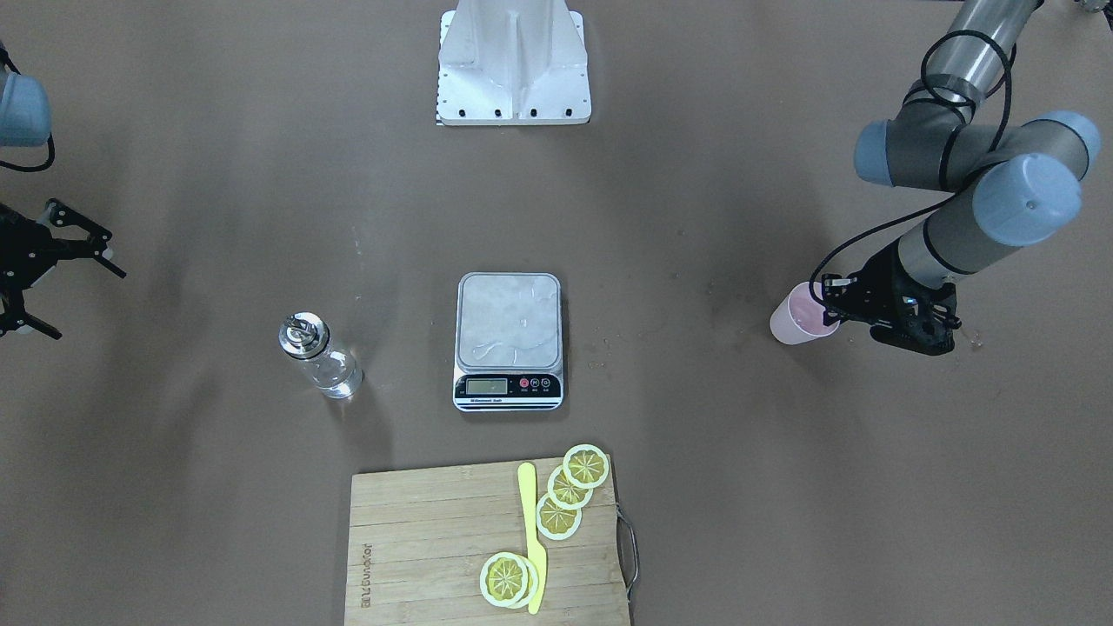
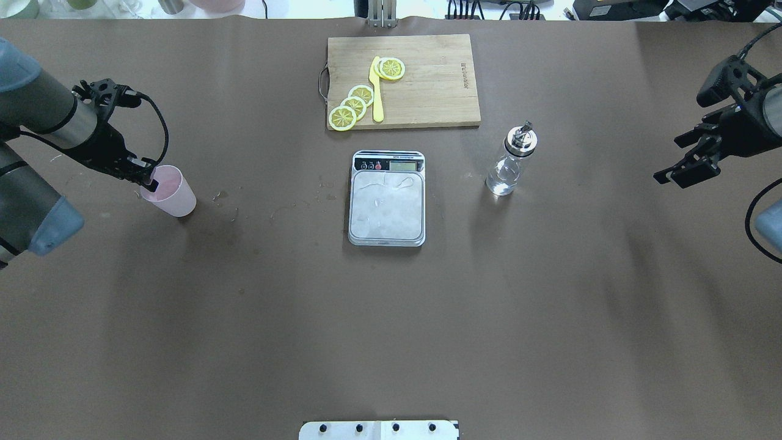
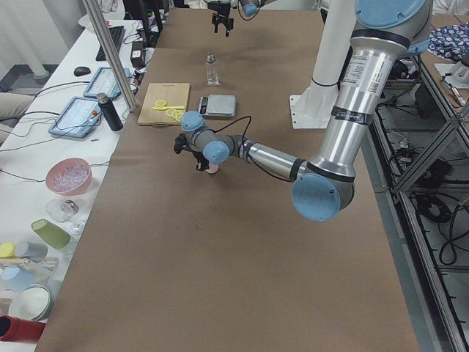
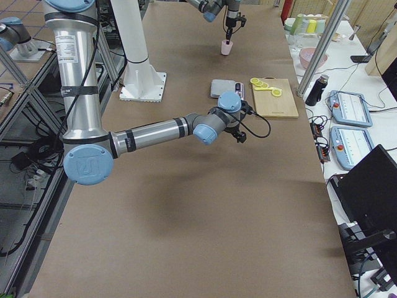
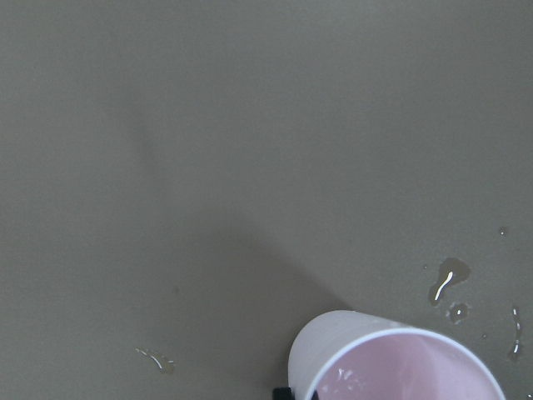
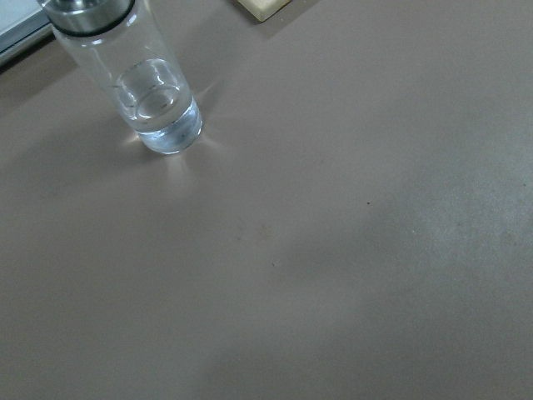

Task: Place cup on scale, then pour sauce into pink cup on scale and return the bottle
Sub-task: 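Close the left gripper on the pink cup rim and lift it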

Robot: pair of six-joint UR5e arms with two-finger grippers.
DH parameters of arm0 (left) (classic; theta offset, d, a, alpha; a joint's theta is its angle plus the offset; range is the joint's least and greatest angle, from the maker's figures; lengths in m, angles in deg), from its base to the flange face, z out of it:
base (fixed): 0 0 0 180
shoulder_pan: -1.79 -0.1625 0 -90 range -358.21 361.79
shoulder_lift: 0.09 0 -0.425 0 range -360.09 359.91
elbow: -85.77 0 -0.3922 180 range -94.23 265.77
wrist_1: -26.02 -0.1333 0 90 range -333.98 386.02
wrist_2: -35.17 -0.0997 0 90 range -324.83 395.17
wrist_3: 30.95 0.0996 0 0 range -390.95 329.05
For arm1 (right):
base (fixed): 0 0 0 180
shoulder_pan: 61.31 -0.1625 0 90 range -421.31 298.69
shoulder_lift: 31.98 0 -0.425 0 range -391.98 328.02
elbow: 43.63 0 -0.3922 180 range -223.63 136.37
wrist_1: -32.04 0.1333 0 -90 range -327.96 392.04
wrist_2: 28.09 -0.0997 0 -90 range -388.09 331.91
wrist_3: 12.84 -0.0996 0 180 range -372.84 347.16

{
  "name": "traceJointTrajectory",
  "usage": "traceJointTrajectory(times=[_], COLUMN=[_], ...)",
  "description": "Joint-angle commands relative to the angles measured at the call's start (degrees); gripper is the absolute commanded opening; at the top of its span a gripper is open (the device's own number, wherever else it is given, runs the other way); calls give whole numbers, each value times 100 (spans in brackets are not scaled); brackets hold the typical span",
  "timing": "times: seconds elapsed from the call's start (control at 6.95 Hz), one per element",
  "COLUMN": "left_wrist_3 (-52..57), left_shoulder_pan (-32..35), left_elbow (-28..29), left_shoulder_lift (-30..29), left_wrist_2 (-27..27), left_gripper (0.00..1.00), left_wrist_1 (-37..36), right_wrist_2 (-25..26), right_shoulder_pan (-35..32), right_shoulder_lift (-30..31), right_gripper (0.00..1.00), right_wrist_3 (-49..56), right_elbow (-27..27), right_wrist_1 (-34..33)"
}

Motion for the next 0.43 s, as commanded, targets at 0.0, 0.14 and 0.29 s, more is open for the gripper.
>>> traceJointTrajectory(times=[0.0,0.14,0.29], left_wrist_3=[-352,-938,-1475], left_shoulder_pan=[1,-16,-199], left_elbow=[-150,-221,-283], left_shoulder_lift=[-371,-757,-1004], left_wrist_2=[386,388,362], left_gripper=[0,0,0], left_wrist_1=[-130,-314,-324], right_wrist_2=[3,-6,-6], right_shoulder_pan=[0,9,18], right_shoulder_lift=[-62,-97,-150], right_gripper=[100,100,100], right_wrist_3=[0,0,0], right_elbow=[9,44,36], right_wrist_1=[0,0,0])
